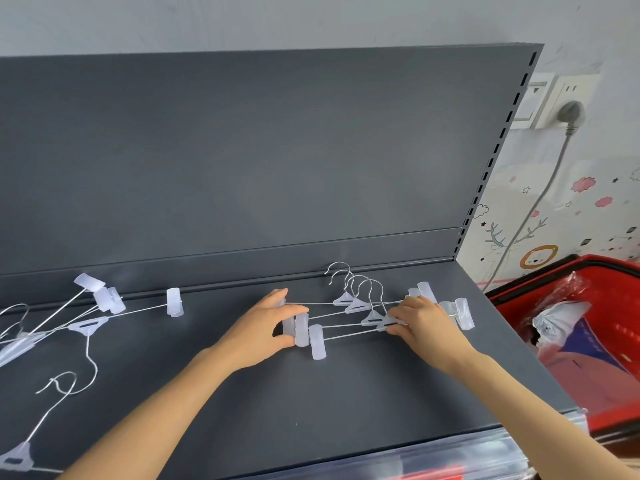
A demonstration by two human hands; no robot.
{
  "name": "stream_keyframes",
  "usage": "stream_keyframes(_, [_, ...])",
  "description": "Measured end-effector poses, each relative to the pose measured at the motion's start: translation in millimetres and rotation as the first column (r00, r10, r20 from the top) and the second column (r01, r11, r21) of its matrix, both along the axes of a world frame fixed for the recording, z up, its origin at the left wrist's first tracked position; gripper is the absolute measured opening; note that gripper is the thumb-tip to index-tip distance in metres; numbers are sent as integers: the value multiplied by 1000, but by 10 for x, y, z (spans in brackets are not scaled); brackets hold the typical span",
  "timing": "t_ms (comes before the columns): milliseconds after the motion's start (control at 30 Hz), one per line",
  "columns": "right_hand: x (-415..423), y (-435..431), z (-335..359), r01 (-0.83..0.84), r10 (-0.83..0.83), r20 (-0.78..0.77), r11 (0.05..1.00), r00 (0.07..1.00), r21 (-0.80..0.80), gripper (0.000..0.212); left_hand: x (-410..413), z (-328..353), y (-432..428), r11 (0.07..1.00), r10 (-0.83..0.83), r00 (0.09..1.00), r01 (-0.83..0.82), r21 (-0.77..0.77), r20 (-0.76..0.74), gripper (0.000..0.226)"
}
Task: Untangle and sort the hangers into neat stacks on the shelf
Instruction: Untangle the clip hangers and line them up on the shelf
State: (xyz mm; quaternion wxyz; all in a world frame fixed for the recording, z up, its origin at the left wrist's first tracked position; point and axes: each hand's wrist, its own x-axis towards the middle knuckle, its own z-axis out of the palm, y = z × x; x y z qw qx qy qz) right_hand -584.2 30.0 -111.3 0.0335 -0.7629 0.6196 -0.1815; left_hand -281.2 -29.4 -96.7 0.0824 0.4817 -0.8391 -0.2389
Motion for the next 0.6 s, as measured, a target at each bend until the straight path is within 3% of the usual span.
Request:
stream_keyframes(167, [17,28,-10,38,-38,34,999,999,-10,6,-3,-31,6,1000,0,1000,0,2,0,53])
stream_keyframes(367, [-2,-3,3,53,-50,-27,992,998,110,14,-3,-45,2,997,-11,998,15,-69,57,51])
stream_keyframes(600, [42,2,7,54,-53,-13,995,999,85,11,19,32,-3,995,15,994,-4,-100,111,54])
